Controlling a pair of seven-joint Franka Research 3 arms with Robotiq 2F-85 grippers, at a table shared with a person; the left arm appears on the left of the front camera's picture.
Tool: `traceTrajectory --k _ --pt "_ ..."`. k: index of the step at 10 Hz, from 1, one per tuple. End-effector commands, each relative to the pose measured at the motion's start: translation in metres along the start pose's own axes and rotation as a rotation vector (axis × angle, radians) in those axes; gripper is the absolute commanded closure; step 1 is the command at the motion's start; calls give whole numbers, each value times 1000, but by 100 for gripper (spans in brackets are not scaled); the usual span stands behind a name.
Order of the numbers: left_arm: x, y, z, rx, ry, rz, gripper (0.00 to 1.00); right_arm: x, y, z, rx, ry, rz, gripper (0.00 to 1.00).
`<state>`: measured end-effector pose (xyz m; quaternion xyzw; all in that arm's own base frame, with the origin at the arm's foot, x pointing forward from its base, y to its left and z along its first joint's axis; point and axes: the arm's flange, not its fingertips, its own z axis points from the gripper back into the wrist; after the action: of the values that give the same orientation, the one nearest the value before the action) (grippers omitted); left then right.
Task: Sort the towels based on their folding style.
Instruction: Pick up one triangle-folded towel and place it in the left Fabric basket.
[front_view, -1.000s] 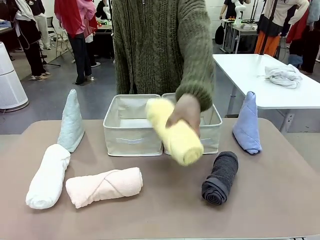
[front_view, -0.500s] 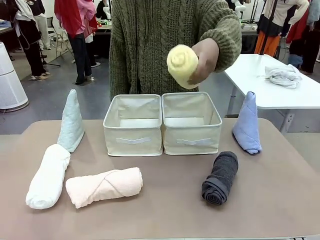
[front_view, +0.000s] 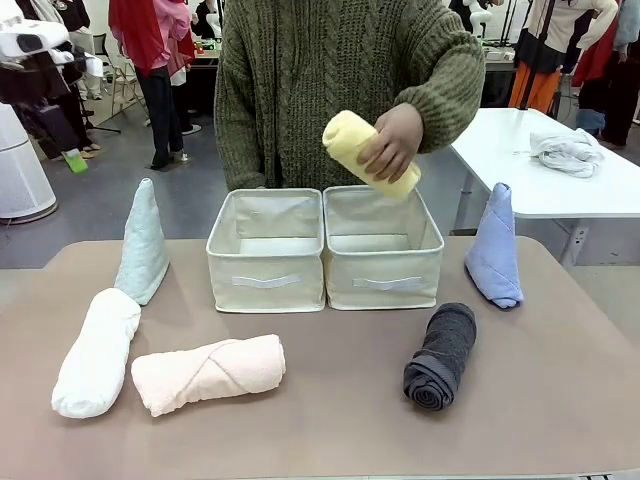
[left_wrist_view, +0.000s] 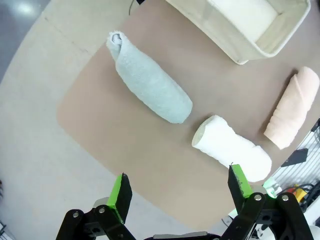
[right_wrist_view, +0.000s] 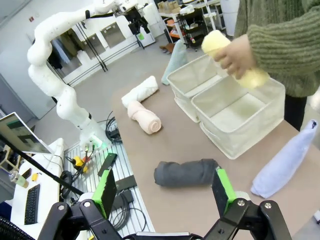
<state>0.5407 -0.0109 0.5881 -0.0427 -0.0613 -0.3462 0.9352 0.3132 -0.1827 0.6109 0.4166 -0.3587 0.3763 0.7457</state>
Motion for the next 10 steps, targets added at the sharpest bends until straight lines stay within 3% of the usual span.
traceTrajectory --k 1,2,7,8,10 --pt "-6 5 20 -9 -32 17 0 -1 1 0 9 0 5 0" --pt "0 0 0 0 0 0 0 -1 1 0 9 0 5 0" --pt "1 2 0 -7 0 7 0 -1 1 0 9 0 5 0" --pt "31 1 -7 28 0 76 0 -1 1 0 9 0 5 0" --pt "53 -9 -29 84 -14 268 0 -1 1 0 9 0 5 0"
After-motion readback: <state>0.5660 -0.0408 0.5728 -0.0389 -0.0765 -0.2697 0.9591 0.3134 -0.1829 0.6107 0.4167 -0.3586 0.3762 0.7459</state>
